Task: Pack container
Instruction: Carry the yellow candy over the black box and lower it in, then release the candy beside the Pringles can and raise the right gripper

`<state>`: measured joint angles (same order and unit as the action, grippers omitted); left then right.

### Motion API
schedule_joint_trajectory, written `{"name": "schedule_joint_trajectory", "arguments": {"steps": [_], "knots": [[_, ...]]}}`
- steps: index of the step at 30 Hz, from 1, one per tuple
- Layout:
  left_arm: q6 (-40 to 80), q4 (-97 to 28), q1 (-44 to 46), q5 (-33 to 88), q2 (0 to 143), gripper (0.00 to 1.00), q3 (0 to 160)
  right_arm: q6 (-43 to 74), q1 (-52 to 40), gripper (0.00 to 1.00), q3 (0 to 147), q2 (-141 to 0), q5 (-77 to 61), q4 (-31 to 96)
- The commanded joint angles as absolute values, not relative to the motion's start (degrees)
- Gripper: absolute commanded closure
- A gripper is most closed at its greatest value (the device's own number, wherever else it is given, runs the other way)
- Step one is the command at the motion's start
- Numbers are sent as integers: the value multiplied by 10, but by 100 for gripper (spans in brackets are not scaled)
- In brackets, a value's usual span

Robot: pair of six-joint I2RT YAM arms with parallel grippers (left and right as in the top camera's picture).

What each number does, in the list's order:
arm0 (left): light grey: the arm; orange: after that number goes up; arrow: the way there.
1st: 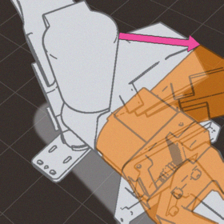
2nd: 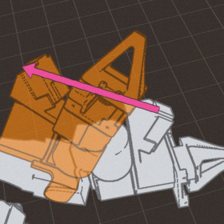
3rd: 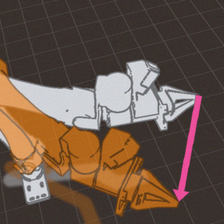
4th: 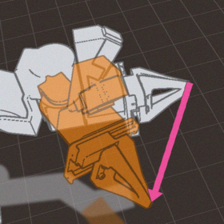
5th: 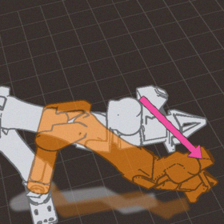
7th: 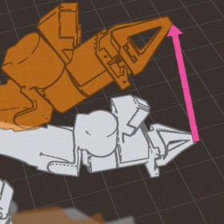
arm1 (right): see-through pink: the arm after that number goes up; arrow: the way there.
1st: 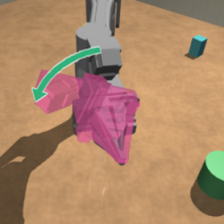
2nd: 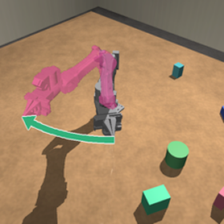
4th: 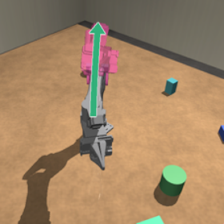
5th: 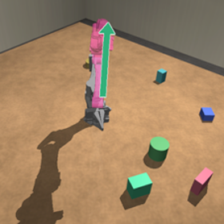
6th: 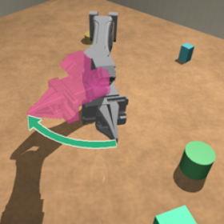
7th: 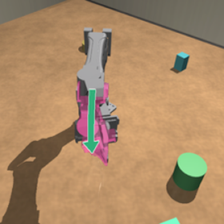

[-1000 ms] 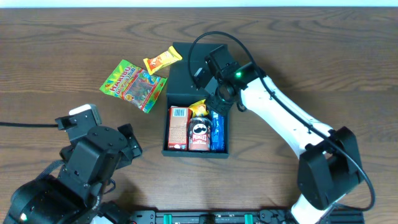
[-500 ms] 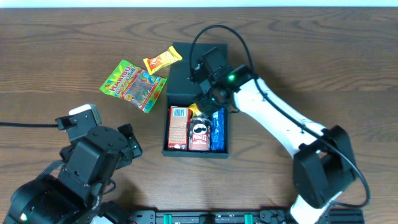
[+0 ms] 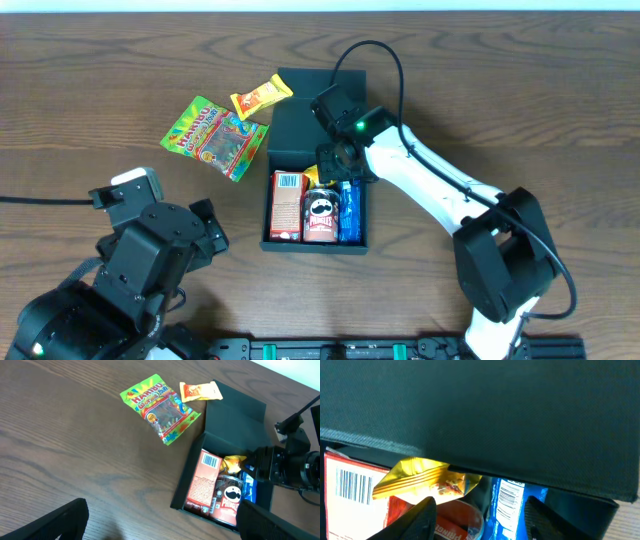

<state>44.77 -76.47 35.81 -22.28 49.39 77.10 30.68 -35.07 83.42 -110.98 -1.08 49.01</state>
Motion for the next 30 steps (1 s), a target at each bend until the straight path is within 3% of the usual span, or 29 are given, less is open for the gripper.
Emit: {"name": "schedule_joint_trajectory", "arguments": {"steps": [1, 11, 19, 30], "knots": [[443, -766, 356, -229, 494, 5, 783, 356, -352, 42, 843, -1109, -19, 484], [443, -766, 356, -229, 494, 5, 783, 508, -342, 38, 843, -1109, -75, 482], [444, -766, 356, -229, 494, 5, 783, 540, -342, 40, 843, -1109, -11, 476], [444, -766, 356, -229, 494, 5, 783, 573, -345, 42, 842, -1116, -26, 441]]}}
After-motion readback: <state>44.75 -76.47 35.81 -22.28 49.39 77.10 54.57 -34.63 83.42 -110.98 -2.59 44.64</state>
